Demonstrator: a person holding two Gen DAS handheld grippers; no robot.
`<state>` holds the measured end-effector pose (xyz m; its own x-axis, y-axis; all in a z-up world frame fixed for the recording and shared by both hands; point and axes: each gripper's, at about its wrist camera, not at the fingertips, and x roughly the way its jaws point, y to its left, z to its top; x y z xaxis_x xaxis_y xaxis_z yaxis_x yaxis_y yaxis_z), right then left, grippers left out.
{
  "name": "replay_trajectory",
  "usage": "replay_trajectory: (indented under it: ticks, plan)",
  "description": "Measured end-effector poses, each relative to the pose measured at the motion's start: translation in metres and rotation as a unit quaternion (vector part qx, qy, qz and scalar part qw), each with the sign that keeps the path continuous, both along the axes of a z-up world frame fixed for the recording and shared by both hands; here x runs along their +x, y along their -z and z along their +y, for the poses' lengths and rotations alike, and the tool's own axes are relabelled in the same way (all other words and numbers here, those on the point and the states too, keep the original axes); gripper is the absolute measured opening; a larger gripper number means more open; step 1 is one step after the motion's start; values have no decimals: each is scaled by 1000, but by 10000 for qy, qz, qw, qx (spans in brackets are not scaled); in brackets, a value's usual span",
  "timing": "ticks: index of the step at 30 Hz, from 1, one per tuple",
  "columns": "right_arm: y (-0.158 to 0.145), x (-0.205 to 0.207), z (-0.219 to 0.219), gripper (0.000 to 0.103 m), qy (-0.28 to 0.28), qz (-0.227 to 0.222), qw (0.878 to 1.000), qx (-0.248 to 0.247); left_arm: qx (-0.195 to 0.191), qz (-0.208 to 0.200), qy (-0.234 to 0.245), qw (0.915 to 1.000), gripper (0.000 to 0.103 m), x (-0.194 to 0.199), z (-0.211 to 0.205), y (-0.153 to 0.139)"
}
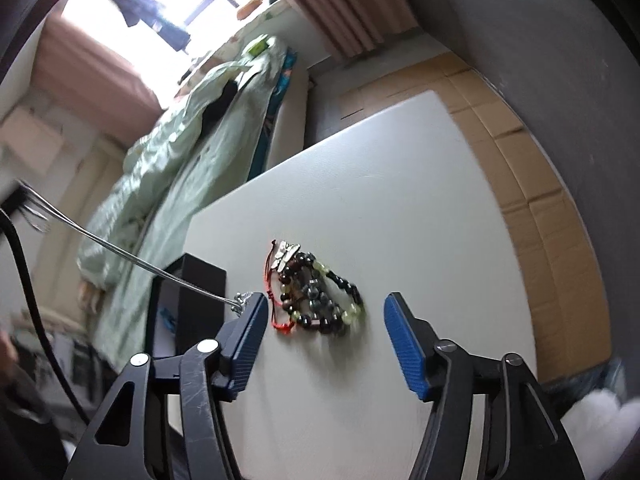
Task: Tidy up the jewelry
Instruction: 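Lower the chain into the black box with the left tool while the right tool grasps the dark bead bracelet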
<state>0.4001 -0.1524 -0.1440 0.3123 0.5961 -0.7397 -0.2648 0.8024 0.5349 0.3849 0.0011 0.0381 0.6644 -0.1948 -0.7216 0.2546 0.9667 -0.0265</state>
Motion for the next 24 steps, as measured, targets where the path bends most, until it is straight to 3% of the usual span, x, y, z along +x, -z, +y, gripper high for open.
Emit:
replay_trajectory:
  ticks: [6,16,18,24]
  plan:
    - [5,14,28,35,-564,-148,9959,-693,19,-266,-28,9996,4,-9,3,-24]
    - [17,20,51,26,-1069,-401,9788,-1697,-20,-408,-176,9990,4,-12,19,-38]
    - [17,20,52,11,-1096,-518,9746,-1882,-46,-482,-229,9986,4,-15,24,-45]
    - [8,13,48,9,-1130,-551,9775,-1697,-118,-750,-334,9966,4,-28,32,-74]
